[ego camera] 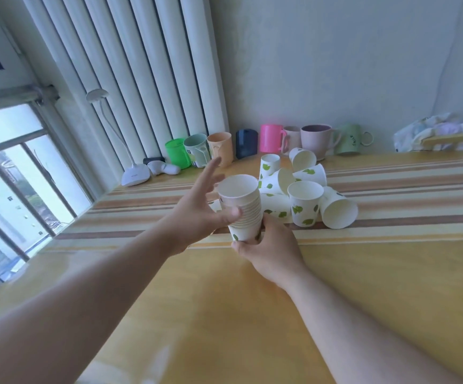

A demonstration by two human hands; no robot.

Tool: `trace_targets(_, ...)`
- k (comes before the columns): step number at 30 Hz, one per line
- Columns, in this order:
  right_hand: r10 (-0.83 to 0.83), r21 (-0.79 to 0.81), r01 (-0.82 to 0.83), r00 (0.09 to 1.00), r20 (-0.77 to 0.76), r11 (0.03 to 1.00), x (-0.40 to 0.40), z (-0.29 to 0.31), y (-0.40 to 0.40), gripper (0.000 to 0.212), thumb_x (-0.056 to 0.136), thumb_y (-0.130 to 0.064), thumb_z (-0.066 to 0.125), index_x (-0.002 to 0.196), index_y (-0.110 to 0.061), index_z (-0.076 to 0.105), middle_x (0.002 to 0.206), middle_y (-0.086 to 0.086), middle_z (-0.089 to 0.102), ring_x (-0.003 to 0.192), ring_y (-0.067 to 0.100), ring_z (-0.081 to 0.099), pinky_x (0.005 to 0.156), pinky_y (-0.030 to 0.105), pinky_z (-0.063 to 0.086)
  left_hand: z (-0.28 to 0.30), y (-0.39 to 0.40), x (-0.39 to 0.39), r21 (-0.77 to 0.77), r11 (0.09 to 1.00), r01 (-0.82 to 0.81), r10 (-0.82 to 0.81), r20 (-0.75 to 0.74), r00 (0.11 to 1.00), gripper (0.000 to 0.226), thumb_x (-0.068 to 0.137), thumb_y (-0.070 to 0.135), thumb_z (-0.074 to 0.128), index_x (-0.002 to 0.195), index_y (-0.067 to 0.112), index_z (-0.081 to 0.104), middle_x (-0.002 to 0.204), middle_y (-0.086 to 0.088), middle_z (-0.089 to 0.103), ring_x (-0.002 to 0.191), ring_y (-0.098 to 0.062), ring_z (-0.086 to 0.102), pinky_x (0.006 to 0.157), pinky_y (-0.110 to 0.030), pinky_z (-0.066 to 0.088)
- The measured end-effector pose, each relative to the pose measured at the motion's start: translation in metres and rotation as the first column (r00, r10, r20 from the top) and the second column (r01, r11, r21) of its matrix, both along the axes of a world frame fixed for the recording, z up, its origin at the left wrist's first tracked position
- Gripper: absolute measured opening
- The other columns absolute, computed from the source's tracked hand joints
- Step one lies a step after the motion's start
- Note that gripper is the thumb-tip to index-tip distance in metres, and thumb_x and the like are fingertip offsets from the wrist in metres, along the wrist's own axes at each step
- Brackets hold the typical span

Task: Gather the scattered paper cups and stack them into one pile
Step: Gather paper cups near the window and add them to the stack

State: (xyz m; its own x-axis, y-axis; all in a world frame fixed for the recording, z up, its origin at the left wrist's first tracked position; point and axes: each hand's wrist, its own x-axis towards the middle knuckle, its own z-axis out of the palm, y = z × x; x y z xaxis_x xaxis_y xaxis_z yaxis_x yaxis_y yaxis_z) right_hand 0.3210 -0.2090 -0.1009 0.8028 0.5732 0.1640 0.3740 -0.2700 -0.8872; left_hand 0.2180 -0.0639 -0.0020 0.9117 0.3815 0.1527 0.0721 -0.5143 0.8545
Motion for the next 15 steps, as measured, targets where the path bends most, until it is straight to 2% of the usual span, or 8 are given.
trace_targets(2, -0.004, 0.007, 0.004, 1.000, -0.001, 1.000, 0.001, -0.001, 0.000, 0.037, 0.078, -0.042, 0.089, 0.107, -0.032, 0.067, 0.104, -0.015, 0.073, 0.097, 0.009, 0.069, 0.084, 0.038, 0.060, -0.012, 0.011, 0.000, -0.101, 0.993, -0.066, 0.068, 0.011, 0.998, 0.083, 0.086, 0.084, 0.055, 0.159, 0.053, 0.032, 0.163, 0.011, 0.043, 0.146, -0.013, 0.041, 0.100, -0.035, 0.044)
trace_targets(4, -0.007, 0.002, 0.007, 1.000, 0.000, 1.000, 0.001, -0.001, 0.001, 0.038, 0.078, -0.042, 0.089, 0.107, -0.032, 0.067, 0.104, -0.015, 0.072, 0.097, 0.010, 0.069, 0.083, 0.038, 0.060, -0.030, 0.026, 0.006, -0.174, 0.960, -0.217, 0.225, 0.024, 0.974, 0.070, 0.094, 0.084, 0.029, 0.149, 0.047, 0.052, 0.158, 0.005, 0.050, 0.147, -0.018, 0.043, 0.106, -0.037, 0.037)
trace_targets(5, -0.011, 0.000, 0.011, 1.000, -0.001, 1.000, 0.001, -0.002, 0.002, 0.038, 0.077, -0.043, 0.089, 0.107, -0.032, 0.067, 0.104, -0.015, 0.072, 0.097, 0.011, 0.069, 0.083, 0.038, 0.060, -0.037, 0.030, 0.009, -0.171, 0.941, -0.292, 0.294, -0.016, 0.956, 0.066, 0.099, 0.080, 0.027, 0.145, 0.043, 0.056, 0.154, 0.004, 0.052, 0.142, -0.019, 0.046, 0.103, -0.035, 0.040)
trace_targets(7, -0.024, 0.000, 0.024, 1.000, -0.004, 1.000, 0.002, -0.002, 0.003, 0.038, 0.076, -0.044, 0.088, 0.105, -0.032, 0.066, 0.104, -0.015, 0.072, 0.097, 0.010, 0.069, 0.082, 0.038, 0.061, -0.051, 0.035, 0.016, -0.091, 0.928, -0.362, 0.347, -0.151, 0.926, 0.063, 0.090, 0.079, 0.049, 0.144, 0.045, 0.053, 0.151, 0.006, 0.052, 0.133, -0.021, 0.052, 0.104, -0.042, 0.050)
trace_targets(9, -0.039, 0.003, 0.039, 0.999, -0.003, 0.999, 0.002, -0.003, 0.003, 0.038, 0.075, -0.045, 0.088, 0.104, -0.031, 0.066, 0.103, -0.014, 0.072, 0.097, 0.011, 0.069, 0.083, 0.038, 0.060, -0.065, 0.035, 0.017, 0.144, 0.940, -0.310, 0.339, -0.268, 0.902, 0.083, 0.076, 0.069, 0.074, 0.149, 0.048, 0.040, 0.147, 0.005, 0.050, 0.133, -0.025, 0.051, 0.113, -0.052, 0.045)
trace_targets(11, -0.045, 0.005, 0.045, 0.999, -0.005, 0.999, 0.004, -0.004, 0.004, 0.038, 0.075, -0.044, 0.088, 0.104, -0.031, 0.066, 0.104, -0.012, 0.073, 0.098, 0.013, 0.069, 0.084, 0.038, 0.060, -0.075, 0.034, 0.017, 0.319, 0.898, -0.304, 0.381, -0.216, 0.899, 0.085, 0.083, 0.052, 0.079, 0.154, 0.045, 0.034, 0.151, -0.002, 0.049, 0.139, -0.030, 0.047, 0.114, -0.051, 0.042)
trace_targets(12, -0.046, 0.005, 0.046, 0.999, -0.007, 0.999, 0.004, -0.004, 0.004, 0.038, 0.076, -0.043, 0.089, 0.104, -0.030, 0.066, 0.105, -0.011, 0.073, 0.098, 0.013, 0.069, 0.084, 0.038, 0.060, -0.076, 0.032, 0.016, 0.328, 0.886, -0.328, 0.396, -0.167, 0.903, 0.082, 0.089, 0.046, 0.077, 0.157, 0.044, 0.032, 0.155, -0.006, 0.045, 0.142, -0.032, 0.046, 0.114, -0.048, 0.041)
trace_targets(15, -0.042, 0.008, 0.042, 0.999, -0.012, 0.999, 0.005, -0.004, 0.003, 0.038, 0.077, -0.042, 0.089, 0.105, -0.031, 0.066, 0.105, -0.013, 0.072, 0.099, 0.012, 0.069, 0.085, 0.038, 0.060, -0.070, 0.037, 0.013, 0.180, 0.877, -0.446, 0.464, -0.073, 0.883, 0.084, 0.096, 0.042, 0.071, 0.164, 0.050, 0.022, 0.160, -0.007, 0.034, 0.139, -0.030, 0.047, 0.106, -0.043, 0.043)
